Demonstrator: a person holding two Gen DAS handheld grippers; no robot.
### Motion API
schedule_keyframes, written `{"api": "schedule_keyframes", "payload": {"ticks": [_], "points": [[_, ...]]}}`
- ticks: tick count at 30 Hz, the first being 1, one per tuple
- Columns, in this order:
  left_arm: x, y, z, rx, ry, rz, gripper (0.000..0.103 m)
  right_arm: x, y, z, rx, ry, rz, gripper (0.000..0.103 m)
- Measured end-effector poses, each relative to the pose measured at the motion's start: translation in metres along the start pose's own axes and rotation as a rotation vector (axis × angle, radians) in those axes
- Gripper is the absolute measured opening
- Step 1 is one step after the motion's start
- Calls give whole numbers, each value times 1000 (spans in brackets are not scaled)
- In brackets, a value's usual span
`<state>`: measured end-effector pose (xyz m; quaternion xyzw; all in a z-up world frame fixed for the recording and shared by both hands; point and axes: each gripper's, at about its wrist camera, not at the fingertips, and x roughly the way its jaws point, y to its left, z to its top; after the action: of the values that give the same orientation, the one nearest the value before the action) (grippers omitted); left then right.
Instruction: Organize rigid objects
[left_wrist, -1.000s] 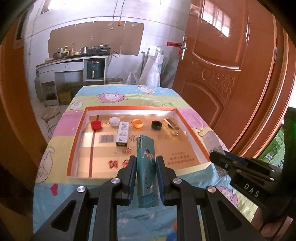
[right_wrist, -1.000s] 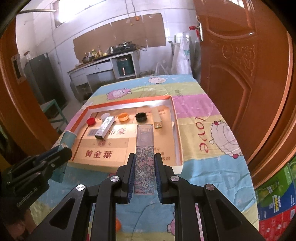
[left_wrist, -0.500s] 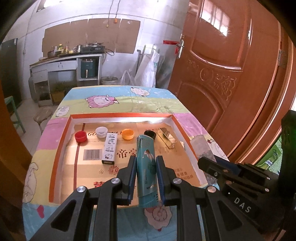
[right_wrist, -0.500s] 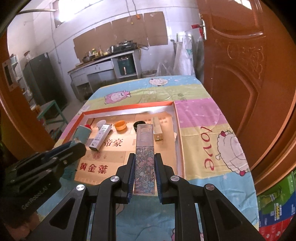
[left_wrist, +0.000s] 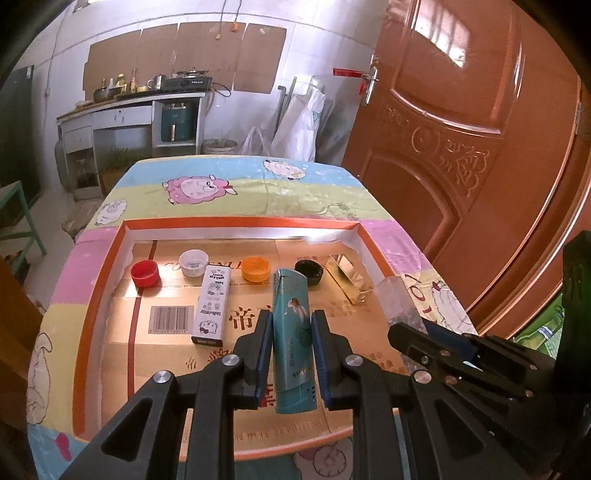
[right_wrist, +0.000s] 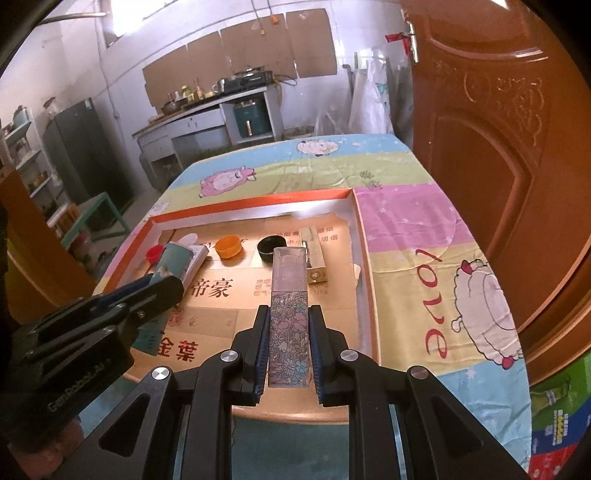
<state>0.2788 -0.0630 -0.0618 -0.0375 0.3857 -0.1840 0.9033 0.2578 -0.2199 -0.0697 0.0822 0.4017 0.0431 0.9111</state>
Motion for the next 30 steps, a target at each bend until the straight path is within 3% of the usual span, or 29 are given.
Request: {"api": "schedule_keyframes", "payload": {"ticks": [30], "points": [[37,13,4,-24,38,-2,22,41,7,4,-10,53,20,20]]}}
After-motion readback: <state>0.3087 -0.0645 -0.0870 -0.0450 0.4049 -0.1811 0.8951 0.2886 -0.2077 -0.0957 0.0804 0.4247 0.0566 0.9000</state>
